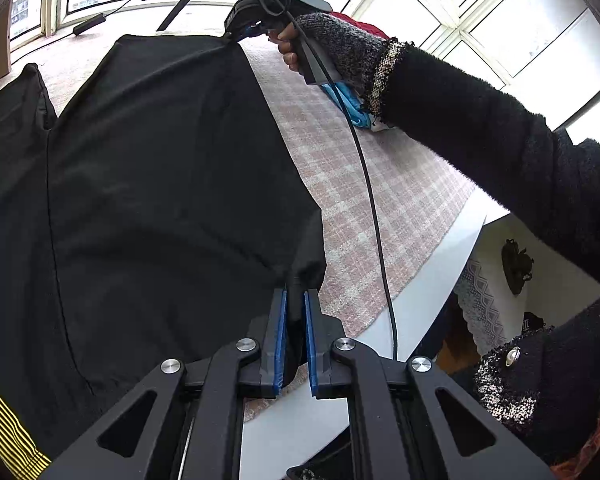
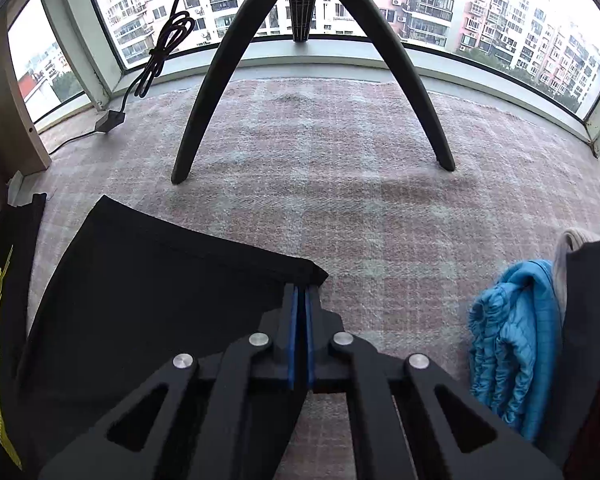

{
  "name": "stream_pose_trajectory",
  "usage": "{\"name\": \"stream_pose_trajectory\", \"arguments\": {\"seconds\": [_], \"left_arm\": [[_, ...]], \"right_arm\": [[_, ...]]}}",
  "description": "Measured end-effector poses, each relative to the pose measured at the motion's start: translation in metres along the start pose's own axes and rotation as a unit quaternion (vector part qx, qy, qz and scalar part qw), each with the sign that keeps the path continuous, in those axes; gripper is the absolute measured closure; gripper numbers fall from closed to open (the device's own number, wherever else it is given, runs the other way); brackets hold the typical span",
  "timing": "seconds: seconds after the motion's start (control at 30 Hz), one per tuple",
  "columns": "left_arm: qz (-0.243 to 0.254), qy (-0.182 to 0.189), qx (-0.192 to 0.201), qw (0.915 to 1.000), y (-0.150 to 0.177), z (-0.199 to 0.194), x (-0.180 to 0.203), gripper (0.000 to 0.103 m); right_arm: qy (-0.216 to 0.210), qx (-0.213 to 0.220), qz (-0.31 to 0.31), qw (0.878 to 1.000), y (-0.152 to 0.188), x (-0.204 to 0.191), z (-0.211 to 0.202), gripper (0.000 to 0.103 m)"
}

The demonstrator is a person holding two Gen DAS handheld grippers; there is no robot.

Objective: Fold clothes

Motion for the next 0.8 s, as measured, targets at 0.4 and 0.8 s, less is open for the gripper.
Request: {"name": "stream_pose_trajectory", "arguments": {"seconds": [0.4, 0.8], "left_arm": [[-0.073, -0.005, 0.09, 0.9932, 0.057, -0.094, -0.079, 0.096], [-0.201, -0.047, 0.107, 0.9725, 0.185, -0.146, -0.18, 0.096]], "right_arm": [[-0.084, 0.05, -0.009, 0.995, -0.022, -0.141, -0.091, 0.1], [-0.093, 0.019, -0.132, 0.987, 0.019, -0.416, -0.04, 0.1]]}}
Point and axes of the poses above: each gripper's, at about its wrist camera, not at the fingertips, and z roughly the way its jaws point, x to its right, y to its underside, the point moved 5 cm from there along z, roughly the way its jaws point, and after that the axes turned 14 degrees about z, right-handed, at the moved point
